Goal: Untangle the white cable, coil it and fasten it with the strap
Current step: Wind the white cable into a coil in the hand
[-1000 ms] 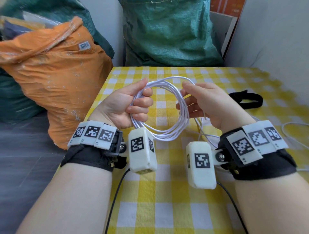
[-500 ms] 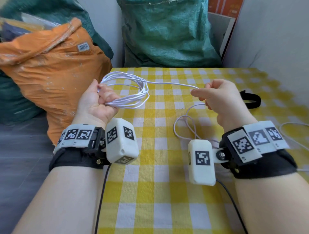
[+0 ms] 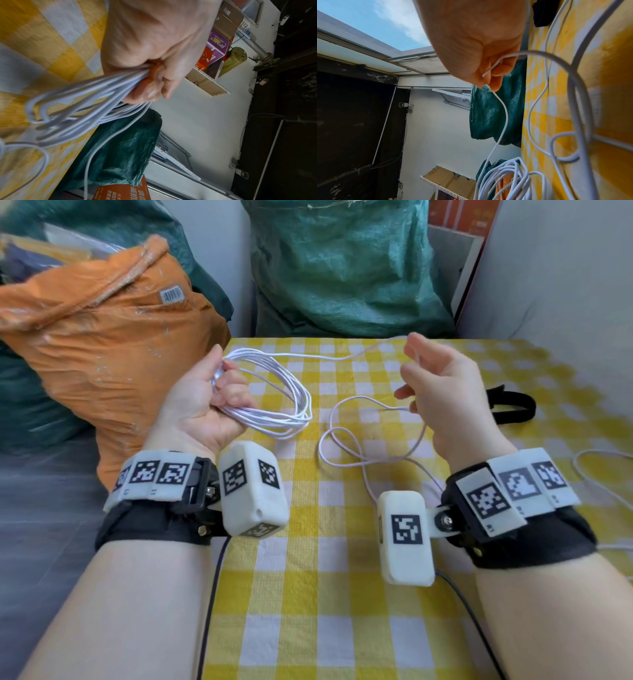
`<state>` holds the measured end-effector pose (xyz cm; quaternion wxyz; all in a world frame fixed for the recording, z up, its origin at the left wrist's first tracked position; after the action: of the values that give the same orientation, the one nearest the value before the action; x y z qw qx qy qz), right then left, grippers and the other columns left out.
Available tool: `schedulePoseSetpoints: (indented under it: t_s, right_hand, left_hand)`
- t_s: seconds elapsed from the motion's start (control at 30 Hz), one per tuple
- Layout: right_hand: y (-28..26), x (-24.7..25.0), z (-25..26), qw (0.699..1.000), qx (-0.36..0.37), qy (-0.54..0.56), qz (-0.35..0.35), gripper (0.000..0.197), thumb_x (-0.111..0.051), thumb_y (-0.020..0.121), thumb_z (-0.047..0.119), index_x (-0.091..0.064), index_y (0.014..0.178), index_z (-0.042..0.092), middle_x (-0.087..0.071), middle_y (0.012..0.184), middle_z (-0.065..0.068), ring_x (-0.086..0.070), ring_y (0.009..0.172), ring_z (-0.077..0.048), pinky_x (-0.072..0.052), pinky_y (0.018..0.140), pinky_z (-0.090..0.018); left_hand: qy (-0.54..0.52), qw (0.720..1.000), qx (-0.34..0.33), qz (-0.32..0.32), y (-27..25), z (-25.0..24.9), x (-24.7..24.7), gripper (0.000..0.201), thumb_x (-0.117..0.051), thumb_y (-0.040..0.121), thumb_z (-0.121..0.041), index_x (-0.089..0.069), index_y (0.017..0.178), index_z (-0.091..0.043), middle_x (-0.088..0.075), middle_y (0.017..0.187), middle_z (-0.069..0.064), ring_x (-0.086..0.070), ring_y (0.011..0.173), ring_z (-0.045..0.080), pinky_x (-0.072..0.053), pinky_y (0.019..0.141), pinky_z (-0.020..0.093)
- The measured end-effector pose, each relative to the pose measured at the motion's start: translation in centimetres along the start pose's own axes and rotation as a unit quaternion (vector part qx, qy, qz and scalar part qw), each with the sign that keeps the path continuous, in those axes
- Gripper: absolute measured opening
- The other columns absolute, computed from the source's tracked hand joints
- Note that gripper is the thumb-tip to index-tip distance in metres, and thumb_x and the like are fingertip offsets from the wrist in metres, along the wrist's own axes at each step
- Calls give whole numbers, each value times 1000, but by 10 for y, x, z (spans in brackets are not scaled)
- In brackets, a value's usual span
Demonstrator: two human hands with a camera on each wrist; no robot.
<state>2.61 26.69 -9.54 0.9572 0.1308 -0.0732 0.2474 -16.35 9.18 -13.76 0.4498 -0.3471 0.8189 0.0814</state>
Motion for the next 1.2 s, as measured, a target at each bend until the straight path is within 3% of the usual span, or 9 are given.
schedulePoseSetpoints:
  t_s: [0.17, 0.3, 0.43, 0.5, 0.6, 0.73, 0.93, 1.07, 1.2]
  right_hand:
    - [-2, 5, 7, 999, 30, 16, -22, 56, -43, 93, 9, -36, 145, 28, -45, 119, 21, -60, 56, 1, -39, 51, -15]
    - [-5, 7, 12, 999, 42, 8, -24, 55, -42, 94, 12, -34, 145, 31, -44, 122, 20, -61, 60, -5, -38, 51, -16]
    - [-6, -13, 4, 997, 6, -56, 61, 33, -43, 95, 10, -66, 113, 25, -67, 103, 11, -45, 38, 1, -35, 43, -15]
    - [-9, -22, -1, 990, -10, -95, 99, 27, -45, 92, 8, -63, 100, 27, -72, 95, 8, -37, 33, 0, -36, 46, -20]
    - [-14, -30, -7, 975, -30, -162, 149, 16, -50, 90, 13, -54, 99, 25, -73, 83, 10, -36, 39, -4, -35, 45, -21]
    - [-26, -49, -8, 943, -15, -221, 249, 10, -60, 86, 17, -66, 81, 22, -74, 73, 12, -42, 49, -9, -39, 52, -23]
    - [-50, -70, 7, 907, 34, -222, 356, 15, -72, 80, 12, -72, 82, 26, -63, 72, 9, -47, 45, 6, -32, 44, -5]
    - [-63, -80, 17, 883, 67, -217, 411, 22, -71, 81, 8, -73, 91, 28, -59, 75, 13, -49, 47, 8, -32, 47, -3]
    - [-64, -79, 25, 894, 62, -155, 416, 24, -71, 79, 2, -73, 95, 20, -60, 76, 6, -49, 48, 7, -35, 48, -4]
  left_hand:
    - [64, 994, 65, 56, -9, 17, -18, 43, -35, 97, -45, -47, 66, -18, -27, 42, -6, -26, 25, 8, -22, 35, 12]
    - [117, 986, 90, 73, -15, 24, -22, 49, -28, 98, -47, -47, 62, -19, -27, 41, -6, -9, 34, 8, -18, 37, 13]
    - [104, 990, 61, 78, -11, 19, -25, 44, -27, 97, -48, -41, 65, -21, -27, 41, -7, -17, 27, 9, -20, 37, 13]
    - [71, 994, 30, 80, -9, 13, -26, 43, -30, 96, -49, -41, 66, -20, -28, 42, -7, -25, 26, 7, -22, 38, 14]
    - [31, 995, -23, 87, -7, 2, -27, 33, -37, 94, -41, -42, 68, -19, -29, 45, -8, -27, 30, 6, -25, 41, 14]
    - [23, 988, -47, 147, -10, 1, -41, 18, -43, 87, -30, -42, 74, -19, -36, 51, -9, -33, 36, 3, -33, 45, 15]
    - [184, 966, -44, 176, -17, 19, -60, 15, -46, 90, -22, -43, 77, -17, -44, 57, -6, -41, 45, 6, -40, 52, 20]
    - [273, 950, -31, 148, -21, 36, -62, 25, -40, 98, -16, -50, 77, -8, -57, 63, 4, -59, 60, 17, -51, 63, 28]
    - [313, 936, -31, 158, -28, 46, -71, 26, -38, 99, -16, -51, 79, -4, -62, 69, 9, -66, 67, 23, -55, 63, 34]
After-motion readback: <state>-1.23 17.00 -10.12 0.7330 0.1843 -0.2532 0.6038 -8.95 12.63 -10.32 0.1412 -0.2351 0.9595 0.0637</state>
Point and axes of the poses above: each hand's wrist, its own y-axis towards the middle knuckle, its own x-axis out of the back of the hand, z = x × y, the point moved 10 cm from there along y, towards the middle knuckle
